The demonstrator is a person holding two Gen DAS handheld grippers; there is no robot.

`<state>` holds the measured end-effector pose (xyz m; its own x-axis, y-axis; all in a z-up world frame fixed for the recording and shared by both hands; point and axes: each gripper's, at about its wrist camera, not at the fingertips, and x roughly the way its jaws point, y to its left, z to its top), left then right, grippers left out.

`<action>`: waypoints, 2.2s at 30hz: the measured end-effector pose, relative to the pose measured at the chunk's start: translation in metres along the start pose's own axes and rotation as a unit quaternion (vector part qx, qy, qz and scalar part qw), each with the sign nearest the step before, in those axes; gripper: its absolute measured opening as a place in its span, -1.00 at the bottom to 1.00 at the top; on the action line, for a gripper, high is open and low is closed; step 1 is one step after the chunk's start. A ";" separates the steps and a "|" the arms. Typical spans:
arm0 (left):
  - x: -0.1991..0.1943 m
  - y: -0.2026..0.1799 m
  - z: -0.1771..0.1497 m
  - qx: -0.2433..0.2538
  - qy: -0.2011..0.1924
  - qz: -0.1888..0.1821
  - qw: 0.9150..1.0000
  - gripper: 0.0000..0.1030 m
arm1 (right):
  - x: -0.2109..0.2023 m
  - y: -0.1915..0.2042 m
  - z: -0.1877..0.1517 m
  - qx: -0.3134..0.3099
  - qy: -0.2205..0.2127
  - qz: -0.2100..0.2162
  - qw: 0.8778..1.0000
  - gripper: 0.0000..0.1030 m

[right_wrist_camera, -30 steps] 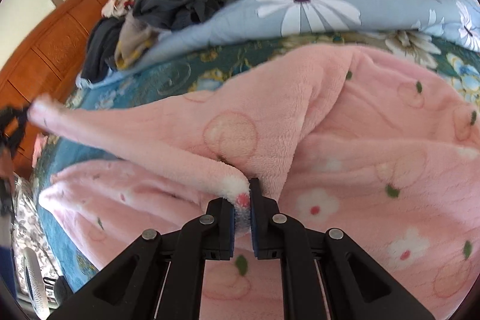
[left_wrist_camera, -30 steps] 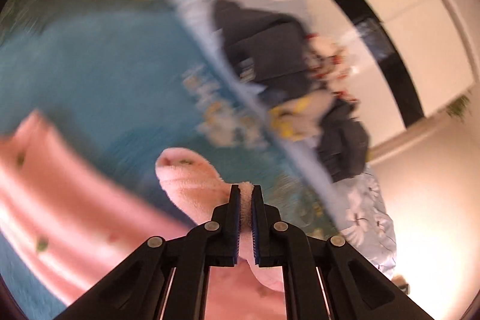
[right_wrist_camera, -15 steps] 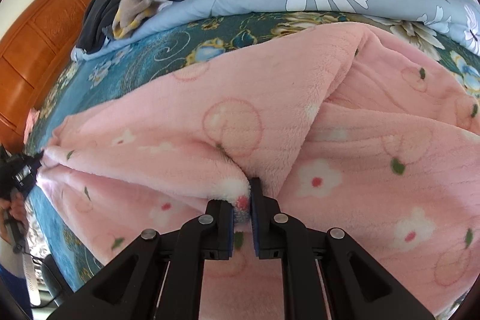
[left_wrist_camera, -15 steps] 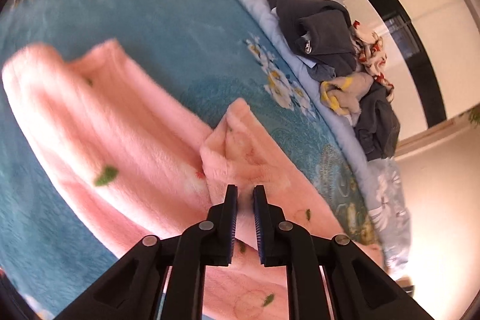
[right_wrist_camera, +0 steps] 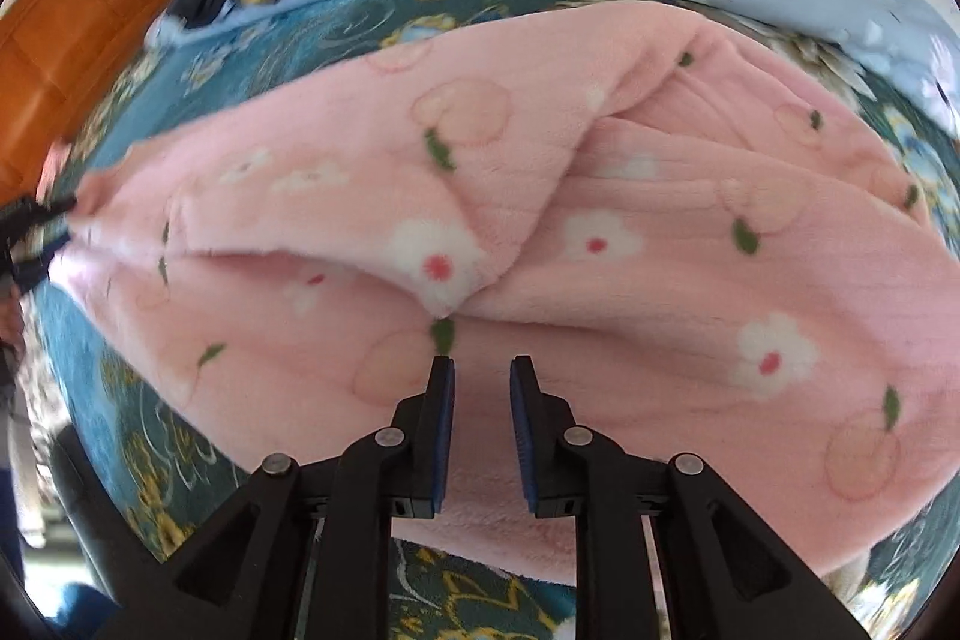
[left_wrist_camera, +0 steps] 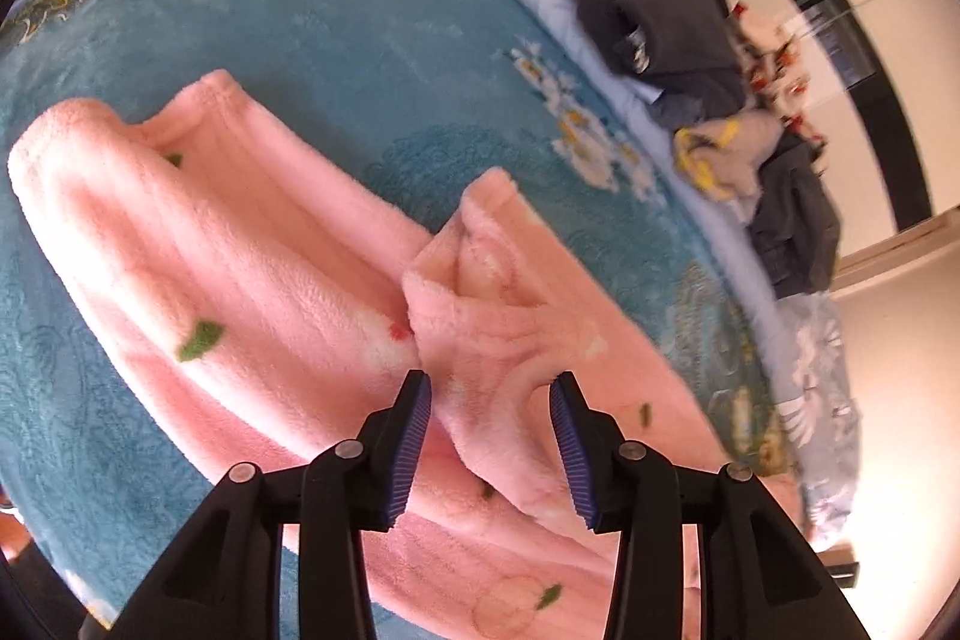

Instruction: Fold clothes

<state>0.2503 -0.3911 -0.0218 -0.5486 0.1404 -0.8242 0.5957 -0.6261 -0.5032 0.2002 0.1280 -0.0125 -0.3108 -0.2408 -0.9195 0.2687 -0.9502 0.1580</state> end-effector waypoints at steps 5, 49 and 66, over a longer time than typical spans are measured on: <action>0.004 -0.002 0.001 0.005 0.006 -0.006 1.000 -0.30 | -0.004 -0.010 0.002 0.055 -0.011 0.013 0.998 -0.63; 0.153 -0.103 0.198 -0.017 0.119 0.031 0.992 0.01 | 0.020 -0.039 0.054 0.206 -0.030 -0.003 0.978 -0.53; 0.045 -0.150 0.214 0.067 -0.067 -0.093 0.991 -0.94 | 0.022 -0.039 0.058 0.185 -0.032 -0.003 0.982 -0.52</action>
<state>0.0109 -0.4547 0.0721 -0.7208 0.1653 -0.6731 0.3980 -0.6963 -0.5973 0.1294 0.1481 -0.0181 -0.3718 -0.2366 -0.8977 -0.0784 -0.9555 0.2843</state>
